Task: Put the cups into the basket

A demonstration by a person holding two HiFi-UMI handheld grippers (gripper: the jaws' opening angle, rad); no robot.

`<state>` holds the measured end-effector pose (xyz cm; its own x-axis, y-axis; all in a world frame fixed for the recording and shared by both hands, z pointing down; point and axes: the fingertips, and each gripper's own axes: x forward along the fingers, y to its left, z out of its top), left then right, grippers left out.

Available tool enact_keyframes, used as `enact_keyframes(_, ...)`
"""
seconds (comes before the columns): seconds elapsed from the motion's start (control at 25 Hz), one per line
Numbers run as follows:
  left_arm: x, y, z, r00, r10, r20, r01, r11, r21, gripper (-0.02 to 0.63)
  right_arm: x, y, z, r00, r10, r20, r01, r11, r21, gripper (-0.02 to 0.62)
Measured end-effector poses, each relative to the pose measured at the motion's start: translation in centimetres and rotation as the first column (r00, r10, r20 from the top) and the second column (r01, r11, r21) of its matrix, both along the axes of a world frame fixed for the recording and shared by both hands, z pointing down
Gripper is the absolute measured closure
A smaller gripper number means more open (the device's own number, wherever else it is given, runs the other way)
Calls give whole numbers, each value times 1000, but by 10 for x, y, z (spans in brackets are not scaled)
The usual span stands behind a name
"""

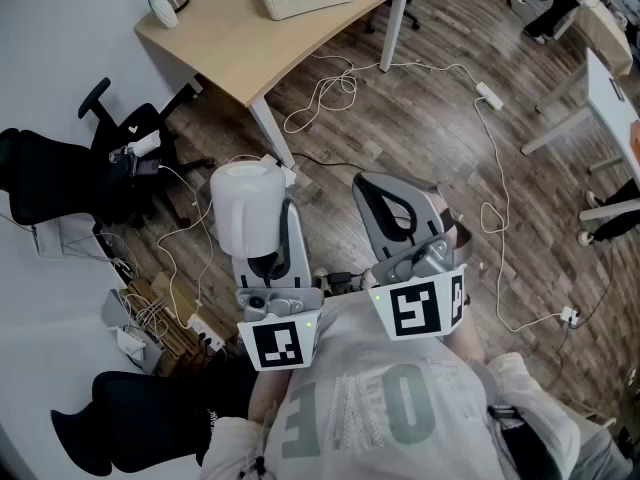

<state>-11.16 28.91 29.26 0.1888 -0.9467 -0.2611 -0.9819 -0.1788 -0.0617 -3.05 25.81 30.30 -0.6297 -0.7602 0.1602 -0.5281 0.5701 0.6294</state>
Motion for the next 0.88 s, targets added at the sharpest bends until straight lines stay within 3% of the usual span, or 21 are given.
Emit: enact_keyframes(0.88, 44, -11, -8, 997, 59, 40, -59, 998, -2, 563, 49, -9, 0, 997, 69, 19, -69, 998, 5, 597)
